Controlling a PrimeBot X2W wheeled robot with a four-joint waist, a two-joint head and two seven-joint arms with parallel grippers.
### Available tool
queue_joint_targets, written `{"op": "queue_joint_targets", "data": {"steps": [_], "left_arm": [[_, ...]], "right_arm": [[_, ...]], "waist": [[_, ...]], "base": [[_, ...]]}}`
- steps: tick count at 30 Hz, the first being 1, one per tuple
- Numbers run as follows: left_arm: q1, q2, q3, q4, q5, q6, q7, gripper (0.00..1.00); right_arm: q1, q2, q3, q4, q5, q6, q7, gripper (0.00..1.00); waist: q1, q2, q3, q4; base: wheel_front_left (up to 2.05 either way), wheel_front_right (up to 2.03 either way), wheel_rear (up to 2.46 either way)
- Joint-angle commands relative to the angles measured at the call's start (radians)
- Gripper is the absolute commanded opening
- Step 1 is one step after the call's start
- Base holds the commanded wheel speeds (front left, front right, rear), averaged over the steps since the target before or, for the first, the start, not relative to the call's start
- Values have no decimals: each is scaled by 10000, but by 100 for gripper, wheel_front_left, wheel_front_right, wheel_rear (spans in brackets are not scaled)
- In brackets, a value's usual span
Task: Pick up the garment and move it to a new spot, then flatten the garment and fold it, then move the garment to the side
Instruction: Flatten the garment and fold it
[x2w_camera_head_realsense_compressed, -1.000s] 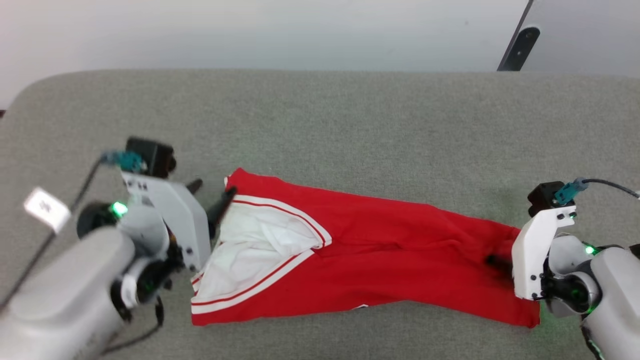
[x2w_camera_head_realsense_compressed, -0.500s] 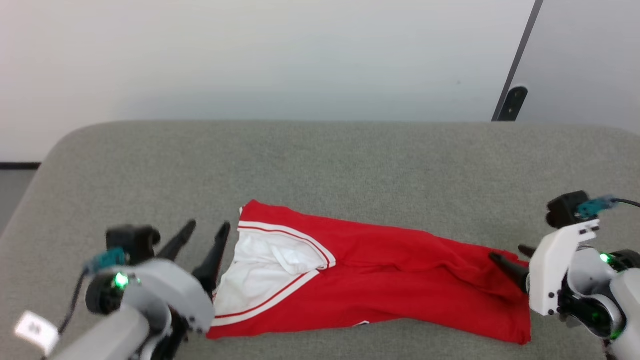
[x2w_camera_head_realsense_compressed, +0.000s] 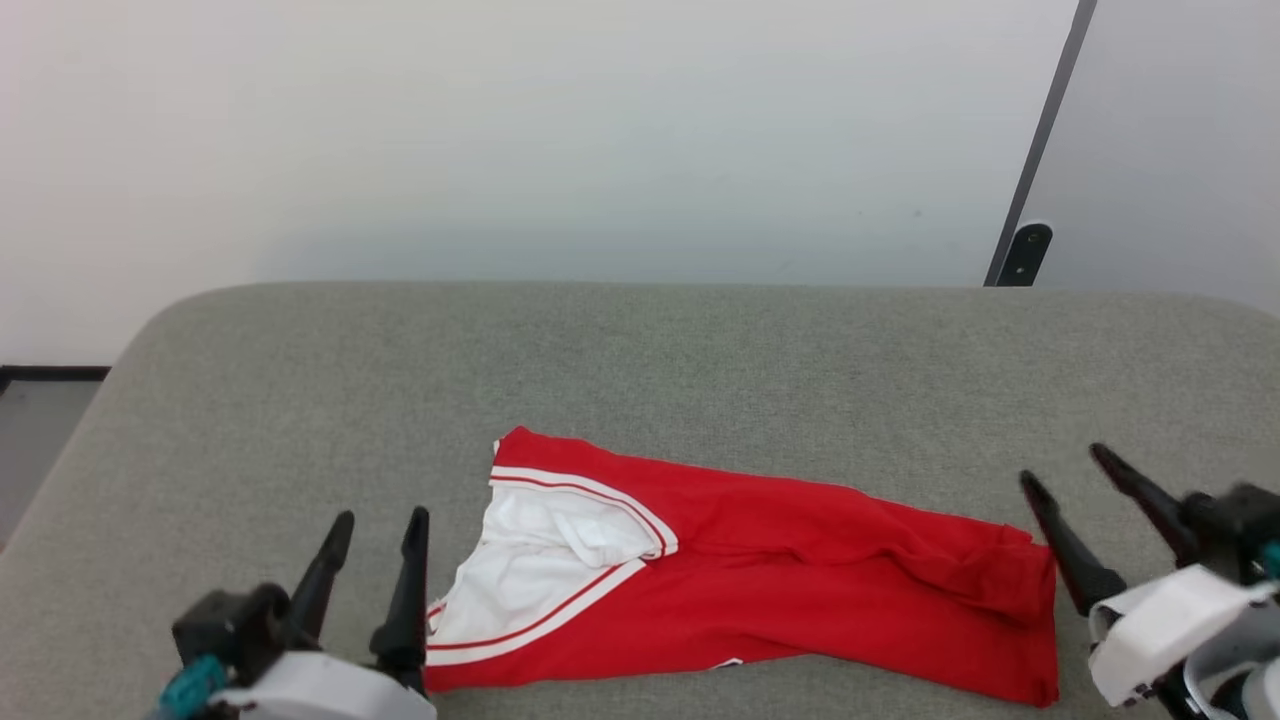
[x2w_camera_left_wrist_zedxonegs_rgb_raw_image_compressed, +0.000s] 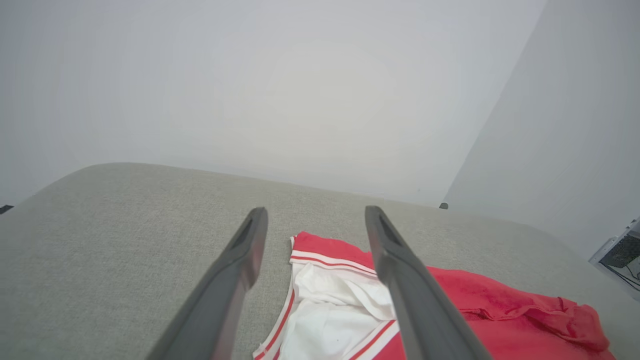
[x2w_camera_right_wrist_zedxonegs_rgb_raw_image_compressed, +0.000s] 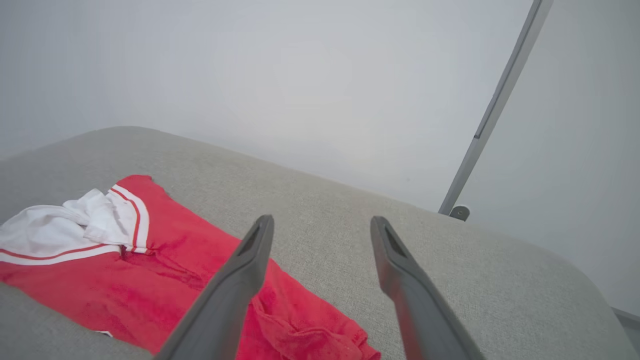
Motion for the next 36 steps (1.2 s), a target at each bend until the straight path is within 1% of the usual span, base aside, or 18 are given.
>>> {"op": "queue_joint_targets", "data": {"steps": [1,3,5,7,11,13,15,16,19,23,30,33,36], "left_arm": [[307,-289,297,-97,413,-200,-6,100],[676,-673,796,-233,1119,-496,-7,100],[1069,-1132,1301,-281,1612,-764,-6,100],[1274,-1438,1710,-410,2370,-1095,-9,100],[1662,-2021,2364,-397,3623,-1692,-7,100],[1726,-2384,2679,-350,3868,-2011,-7,100],[1765,-2583,2931,-299,4150,-2364,-9,100],[1796,-2743,3070,-225,4214,-2494,-7,100],[1761,-2988,3307,-43,4459,-2815,-7,100],[1592,-3230,3486,198,4666,-3096,-9,100],[1438,-3381,3684,496,4826,-3265,-8,100],[1323,-3347,3798,712,4738,-3309,-8,100],[1233,-3324,3748,814,4738,-3339,-10,100]], "right_arm": [[260,131,-374,-53,-328,-12,-442,100],[706,495,-792,-100,-570,-11,-942,100],[1050,729,-1318,-124,-809,-12,-1253,100],[1350,1051,-1741,-222,-864,-12,-1434,100],[1754,1425,-2325,-328,-1012,-12,-1553,100],[1845,1477,-2323,-378,-1143,-12,-1517,100],[1885,1557,-2385,-430,-1118,-12,-1536,100],[1898,1567,-2370,-442,-1155,-12,-1507,100],[1861,1615,-2391,-487,-1199,-12,-1473,100],[1862,1639,-2360,-506,-1275,-12,-1432,100],[1863,1653,-2301,-390,-1280,-12,-1173,100],[1429,1517,-2145,-83,-1136,-12,-332,100],[1038,1371,-2004,342,-868,-12,938,100]], "waist": [[0,0,-53,-26],[0,0,-106,-35],[0,0,-165,-60],[0,0,-201,-129],[0,0,-203,-300],[0,0,-185,-395],[0,0,-162,-489],[0,0,-148,-549],[0,0,-87,-720],[0,0,0,-872],[0,0,104,-775],[0,0,154,-468],[0,0,206,-149]], "base": [[0,0,0],[0,0,0],[0,0,0],[0,0,0],[0,0,0],[0,0,0],[0,0,0],[0,0,0],[0,0,0],[0,0,0],[0,0,0],[0,0,0],[0,0,0]]}}
